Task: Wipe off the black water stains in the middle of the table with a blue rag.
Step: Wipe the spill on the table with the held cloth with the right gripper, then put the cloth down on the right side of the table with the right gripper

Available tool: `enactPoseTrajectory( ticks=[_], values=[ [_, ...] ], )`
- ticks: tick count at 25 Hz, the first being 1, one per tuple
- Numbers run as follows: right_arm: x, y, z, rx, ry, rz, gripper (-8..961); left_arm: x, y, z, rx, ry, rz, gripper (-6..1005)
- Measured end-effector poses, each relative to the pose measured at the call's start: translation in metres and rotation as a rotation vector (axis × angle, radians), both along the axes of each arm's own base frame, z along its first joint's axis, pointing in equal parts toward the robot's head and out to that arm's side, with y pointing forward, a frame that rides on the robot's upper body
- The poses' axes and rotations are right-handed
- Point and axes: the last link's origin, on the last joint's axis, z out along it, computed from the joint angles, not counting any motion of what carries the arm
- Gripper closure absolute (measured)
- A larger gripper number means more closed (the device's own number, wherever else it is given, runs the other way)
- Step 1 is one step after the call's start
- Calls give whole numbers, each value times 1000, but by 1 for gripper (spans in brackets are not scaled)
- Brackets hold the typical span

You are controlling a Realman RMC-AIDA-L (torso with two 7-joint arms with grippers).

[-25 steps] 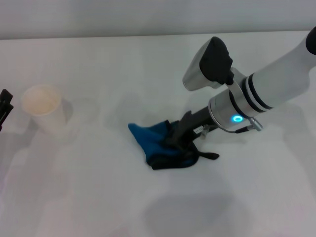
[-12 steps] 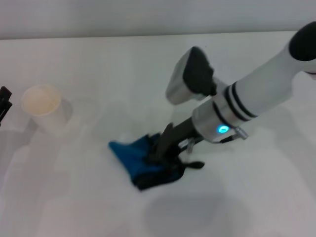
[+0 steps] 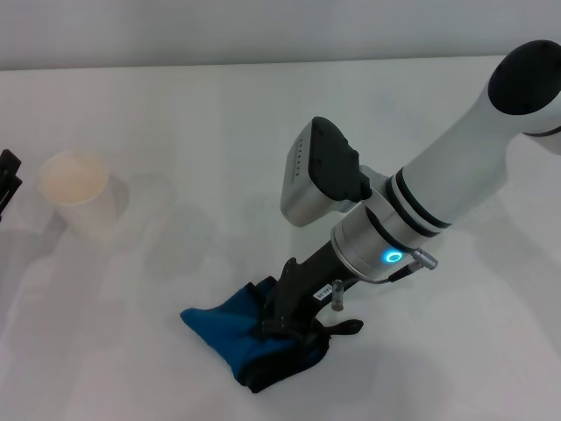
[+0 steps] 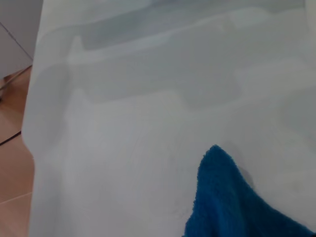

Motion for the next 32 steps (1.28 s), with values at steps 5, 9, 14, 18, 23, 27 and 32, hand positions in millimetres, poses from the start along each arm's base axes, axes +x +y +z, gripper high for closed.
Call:
enactPoseTrajectory(
  ticks=[5,9,14,18,23,27,32],
  values=[
    [4,11,0,83,1,-20,868,0,0,0,0,0,0,107],
    [5,20,2,141,13,-37,868,0,0,0,1,1,-1,107],
    [7,34,7,228,24,-58,869,1,1,1,4,2,-5,107],
    [14,46,14,302,16,-84,870,1,2,2,5,4,-11,107],
    [23,61,29,383,18,-120,869,2,3,3,6,6,-13,107],
    [36,69,42,450,5,-147,869,2,3,3,7,7,-16,108],
    [47,74,54,506,11,-190,868,2,4,4,11,9,-20,108]
  ],
)
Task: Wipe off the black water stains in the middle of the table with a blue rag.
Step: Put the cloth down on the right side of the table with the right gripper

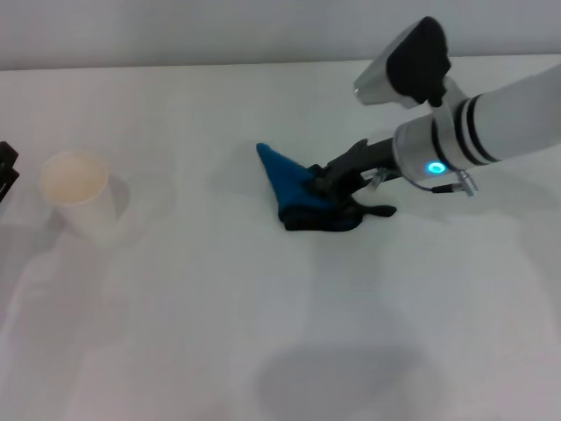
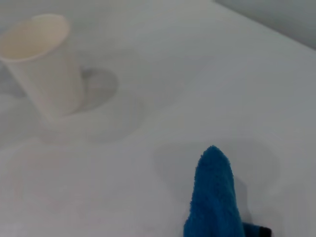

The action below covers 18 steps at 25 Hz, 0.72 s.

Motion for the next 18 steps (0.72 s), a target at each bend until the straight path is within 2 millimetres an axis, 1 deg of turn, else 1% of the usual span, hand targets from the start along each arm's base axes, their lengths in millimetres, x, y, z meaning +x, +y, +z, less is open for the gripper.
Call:
enactPoseTrajectory(
  ticks=[6,18],
  values=[
    [6,2,7,28,7,-21,867,0,1,1,1,2,-1,107],
    [8,1,5,17,-43,5,865,-1,-1,1,1,4,3,108]
  ],
)
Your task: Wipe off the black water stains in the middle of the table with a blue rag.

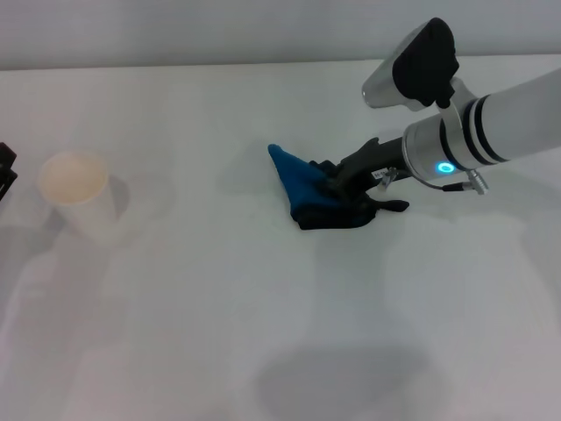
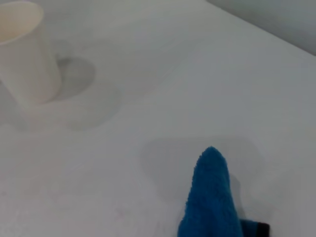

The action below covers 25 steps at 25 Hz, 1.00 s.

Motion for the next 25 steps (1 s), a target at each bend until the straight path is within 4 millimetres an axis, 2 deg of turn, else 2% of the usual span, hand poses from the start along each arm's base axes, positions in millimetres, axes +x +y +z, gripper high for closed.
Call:
enactPoseTrajectory(
  ticks=[3,9,14,16,22,25],
  values=[
    [0,1,2,10,2,-1,865,0,0,0,0,0,1,108],
    [-2,0,4,8,8,9,692,1,1,0,0,0,-2,108],
    [-2,-5,4,-30,6,14,450,1,1,0,0,0,-4,108],
    [0,-7,1,-36,-1,11,219,1,1,0,0,0,-4,108],
    [5,-8,2,-23,-9,2,145,1,2,0,1,0,-6,108],
    [7,-6,13,35,34,-18,109,2,2,0,1,0,-6,108]
  ],
)
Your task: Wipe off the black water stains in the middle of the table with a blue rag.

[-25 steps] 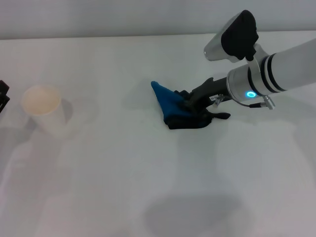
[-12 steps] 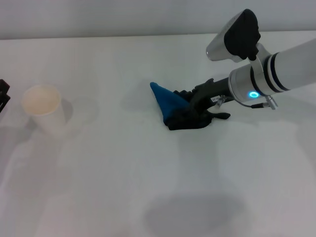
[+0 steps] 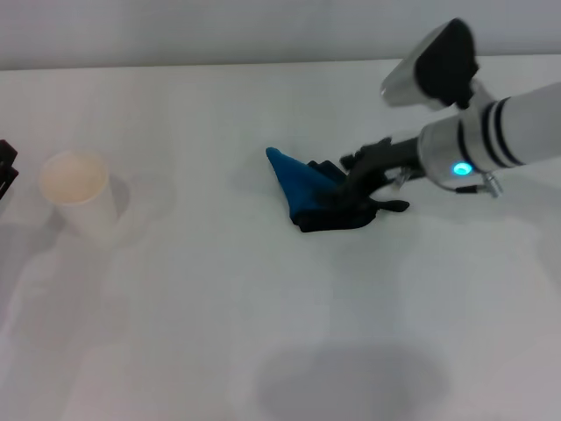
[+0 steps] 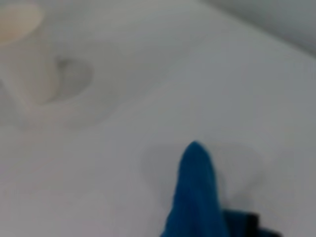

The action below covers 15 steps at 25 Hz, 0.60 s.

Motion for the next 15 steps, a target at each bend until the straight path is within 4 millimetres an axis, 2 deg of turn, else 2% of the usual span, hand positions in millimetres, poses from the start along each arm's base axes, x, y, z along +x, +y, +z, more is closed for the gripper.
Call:
enactPoseTrajectory(
  ticks=[3,7,11,12,13,15],
  values=[
    [6,3,24,113,83,-37,84,0,-1,0,0,-1,1,108],
    [22,-3,60,292,270,-85,84,-1,-3,0,3,-3,2,108],
    [46,-16,94,510,530,-141,83,0,-3,0,4,-5,-1,108],
    [60,-26,106,615,669,-176,83,0,-3,0,4,-5,0,108],
    [60,-26,106,615,669,-176,83,0,-3,0,4,-5,0,108],
    [73,-37,118,733,785,-174,83,-1,-4,0,4,-6,0,108]
  ],
)
